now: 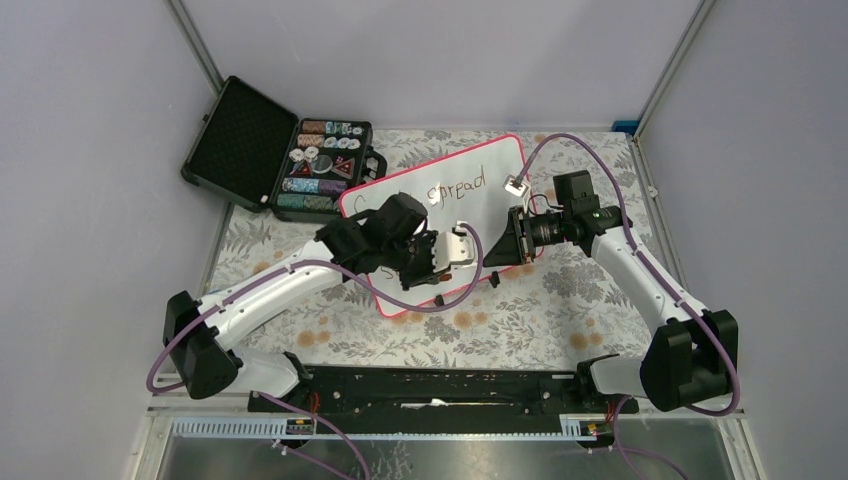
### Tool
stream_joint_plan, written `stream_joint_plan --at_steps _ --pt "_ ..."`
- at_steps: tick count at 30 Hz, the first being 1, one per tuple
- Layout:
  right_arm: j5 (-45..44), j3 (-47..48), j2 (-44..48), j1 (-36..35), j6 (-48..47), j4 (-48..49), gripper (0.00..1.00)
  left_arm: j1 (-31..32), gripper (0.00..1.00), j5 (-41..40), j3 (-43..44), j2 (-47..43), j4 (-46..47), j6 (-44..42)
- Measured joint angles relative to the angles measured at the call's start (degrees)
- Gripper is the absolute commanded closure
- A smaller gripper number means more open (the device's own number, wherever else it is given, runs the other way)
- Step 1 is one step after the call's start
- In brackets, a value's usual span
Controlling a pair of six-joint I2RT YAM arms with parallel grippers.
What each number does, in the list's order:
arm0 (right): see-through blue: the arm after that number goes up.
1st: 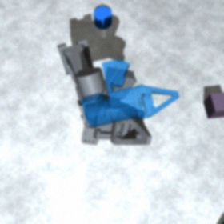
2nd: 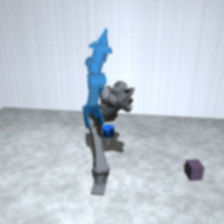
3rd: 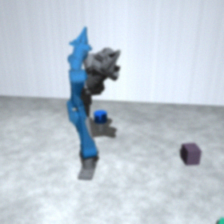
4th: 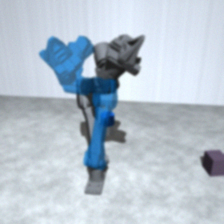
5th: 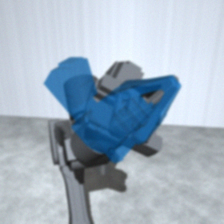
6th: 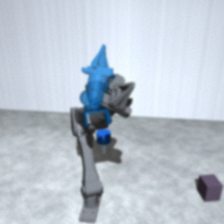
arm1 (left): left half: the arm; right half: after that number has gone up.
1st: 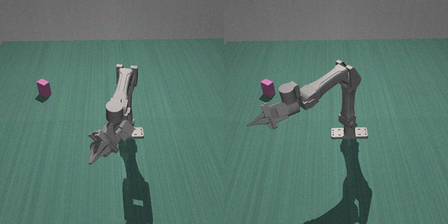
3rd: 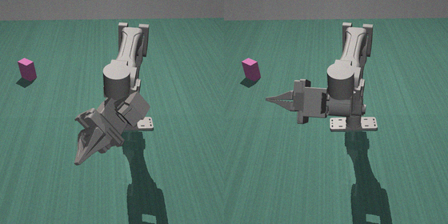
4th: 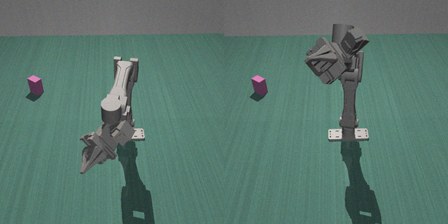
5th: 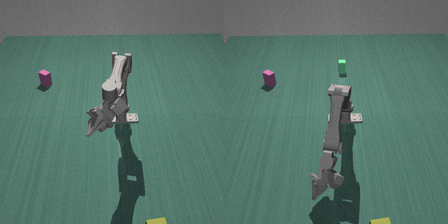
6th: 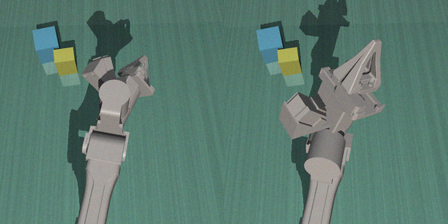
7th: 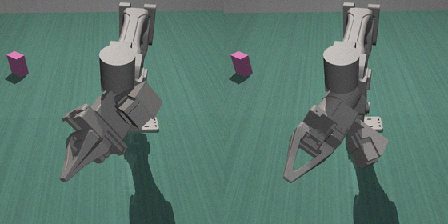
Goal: Write a sentence on the whiteboard
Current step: Close the whiteboard marker at the center of the board.
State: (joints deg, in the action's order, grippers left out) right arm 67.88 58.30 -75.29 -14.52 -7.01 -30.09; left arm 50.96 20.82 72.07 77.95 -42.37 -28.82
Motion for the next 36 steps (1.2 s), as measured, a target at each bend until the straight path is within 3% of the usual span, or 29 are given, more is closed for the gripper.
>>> stream_joint_plan --at_steps 36 --pt "2.1 0.0 0.0 -0.1 -0.3 -0.7 1.00 0.0 1.00 0.2 0.0 -0.7 0.1 1.9"
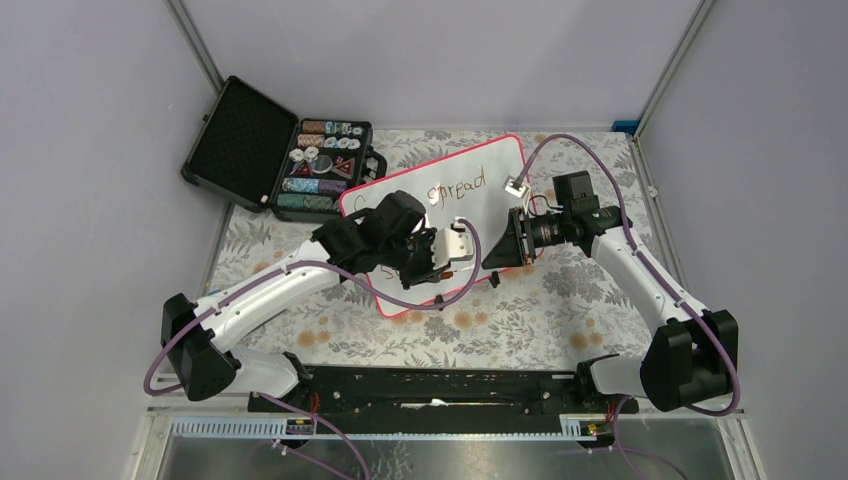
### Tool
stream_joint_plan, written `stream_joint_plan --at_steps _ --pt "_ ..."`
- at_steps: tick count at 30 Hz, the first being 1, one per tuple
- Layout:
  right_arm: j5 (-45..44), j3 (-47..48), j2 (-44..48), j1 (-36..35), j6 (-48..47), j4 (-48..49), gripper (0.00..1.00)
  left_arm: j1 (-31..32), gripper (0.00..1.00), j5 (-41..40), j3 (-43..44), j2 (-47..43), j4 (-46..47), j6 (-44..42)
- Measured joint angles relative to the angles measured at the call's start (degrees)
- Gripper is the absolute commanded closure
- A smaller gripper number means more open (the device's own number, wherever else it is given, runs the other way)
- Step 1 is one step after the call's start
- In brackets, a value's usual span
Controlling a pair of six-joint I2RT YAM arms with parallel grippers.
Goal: Write a sentence on the whiteboard
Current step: Close the whiteboard marker at the center of the board.
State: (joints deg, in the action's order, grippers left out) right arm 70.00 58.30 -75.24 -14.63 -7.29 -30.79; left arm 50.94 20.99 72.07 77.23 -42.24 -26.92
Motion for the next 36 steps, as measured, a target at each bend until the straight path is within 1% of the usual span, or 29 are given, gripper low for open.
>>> stream_joint_plan --at_steps 17,29,36 --pt "0.1 0.0 0.0 -1.0 -0.5 -0.2 1.00 0.0 1.00 0.3 1.0 0.3 0.3 0.5" --pt "0.1 0.0 0.0 -1.7 -0.6 -0.1 1.00 0.3 1.00 2.0 3.6 2.6 0.0 1.4" --pt "-0.2 0.0 0.0 -2.8 1.3 2.6 1.00 0.3 1.00 2.9 5.4 4.0 -0.3 3.7"
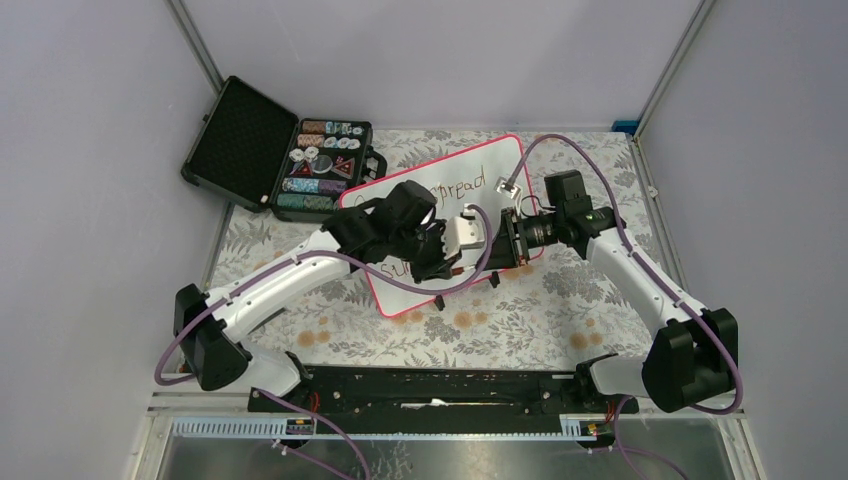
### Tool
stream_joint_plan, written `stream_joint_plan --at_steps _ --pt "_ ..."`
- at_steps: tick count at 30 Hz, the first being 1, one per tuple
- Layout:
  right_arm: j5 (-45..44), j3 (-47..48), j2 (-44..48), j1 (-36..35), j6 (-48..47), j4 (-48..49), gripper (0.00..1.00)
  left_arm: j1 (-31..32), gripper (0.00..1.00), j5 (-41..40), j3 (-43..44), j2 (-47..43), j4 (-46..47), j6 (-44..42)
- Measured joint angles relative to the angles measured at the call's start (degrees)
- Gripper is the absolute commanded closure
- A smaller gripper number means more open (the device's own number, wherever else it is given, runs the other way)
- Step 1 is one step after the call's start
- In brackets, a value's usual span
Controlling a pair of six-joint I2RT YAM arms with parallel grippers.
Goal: Write a sentence on the whiteboard
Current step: Close the whiteboard marker at the center of the board.
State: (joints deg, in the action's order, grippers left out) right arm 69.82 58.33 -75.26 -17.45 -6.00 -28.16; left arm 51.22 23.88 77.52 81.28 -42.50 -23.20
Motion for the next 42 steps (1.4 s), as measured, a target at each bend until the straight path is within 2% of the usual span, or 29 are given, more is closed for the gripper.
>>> stream_joint_plan --at_steps 9,14,18,22,28,31,35,37,42 --pt "-1.8 0.0 -0.7 -2.8 1.7 2.4 1.00 -0.7 1.00 0.4 3.6 2.6 -5.5 3.6" --pt "-1.9 0.9 -1.0 -3.2 2.9 3.0 1.00 -2.0 0.83 1.2 5.3 3.2 -7.4 4.3" --pt "-3.1 3.2 -1.2 -3.3 5.8 5.6 1.00 -4.9 0.59 3.1 7.0 3.1 -6.7 4.2" --pt "-2.7 4.5 -1.7 -3.6 11.6 11.5 1.00 -8.0 0.44 5.6 10.4 3.0 -4.4 3.5" --pt "-1.7 4.6 -2.9 -1.1 25.6 25.5 1.00 -15.3 0.35 11.4 15.7 0.8 -2.6 5.2" --pt "-1.7 4.7 -3.7 -0.2 31.9 32.0 1.00 -22.4 0.34 17.7 17.0 -0.2 0.7 10.6" --pt "-1.9 4.6 -4.1 0.6 42.4 43.2 1.00 -31.9 0.33 27.0 12.4 -2.4 13.3 25.1" --pt "-2.6 4.2 -4.1 1.0 48.1 50.1 1.00 -33.9 0.32 30.2 7.6 -3.8 20.6 32.5" --pt "-3.4 2.7 -4.3 1.4 59.8 64.1 1.00 -34.2 0.32 35.7 -3.9 -5.4 36.5 50.2"
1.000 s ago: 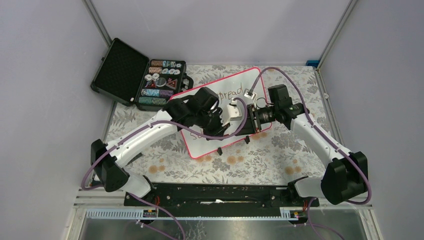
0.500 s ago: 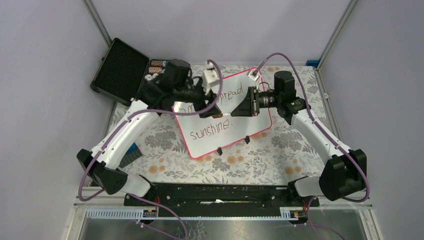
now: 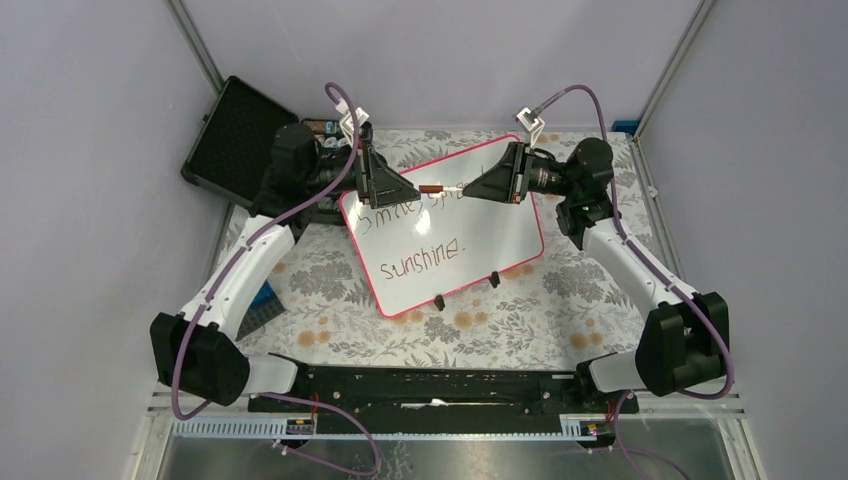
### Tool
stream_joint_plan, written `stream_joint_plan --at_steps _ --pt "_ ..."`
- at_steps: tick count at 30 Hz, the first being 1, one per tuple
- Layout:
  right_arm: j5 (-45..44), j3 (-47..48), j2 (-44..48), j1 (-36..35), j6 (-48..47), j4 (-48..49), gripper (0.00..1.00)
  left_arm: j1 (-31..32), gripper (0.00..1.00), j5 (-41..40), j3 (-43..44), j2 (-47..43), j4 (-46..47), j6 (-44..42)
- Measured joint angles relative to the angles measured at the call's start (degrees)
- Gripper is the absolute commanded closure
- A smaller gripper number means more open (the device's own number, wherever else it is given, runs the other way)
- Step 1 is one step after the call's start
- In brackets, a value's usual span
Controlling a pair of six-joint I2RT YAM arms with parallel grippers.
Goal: Write a sentence on the whiteboard
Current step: Close the whiteboard marker at the center of the board.
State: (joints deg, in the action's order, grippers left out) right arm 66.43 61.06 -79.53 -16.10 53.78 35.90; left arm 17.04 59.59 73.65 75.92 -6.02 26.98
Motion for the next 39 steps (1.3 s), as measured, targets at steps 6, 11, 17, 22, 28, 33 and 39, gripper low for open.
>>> stream_joint_plan --at_steps 6,11,17,22,28,33,39 --pt "0.0 -2.4 -0.2 0.0 7.9 9.1 1.00 -0.3 0.34 3.4 -8.5 -1.1 14.9 15.2" --pt "0.2 -3.5 -0.9 0.0 12.6 14.5 1.00 -0.3 0.38 4.9 -11.1 -3.0 23.6 22.1" --pt "0.3 -4.2 -1.1 -0.5 15.1 17.4 1.00 -0.3 0.42 5.2 -11.2 -3.6 28.2 25.2" --pt "0.5 -4.5 -1.1 -1.5 15.3 17.6 1.00 -0.3 0.44 5.1 -11.2 -3.6 27.3 24.6" --pt "0.5 -4.5 -1.1 -2.3 15.3 17.6 1.00 0.7 0.47 4.9 -11.2 -3.6 25.1 23.1" --pt "0.5 -4.5 -1.1 -3.0 14.9 17.3 1.00 1.8 0.58 4.8 -11.2 -3.6 24.7 22.2" --pt "0.5 -4.5 -1.1 -3.7 13.7 16.1 1.00 2.0 0.69 4.6 -11.2 -3.6 23.8 21.5"
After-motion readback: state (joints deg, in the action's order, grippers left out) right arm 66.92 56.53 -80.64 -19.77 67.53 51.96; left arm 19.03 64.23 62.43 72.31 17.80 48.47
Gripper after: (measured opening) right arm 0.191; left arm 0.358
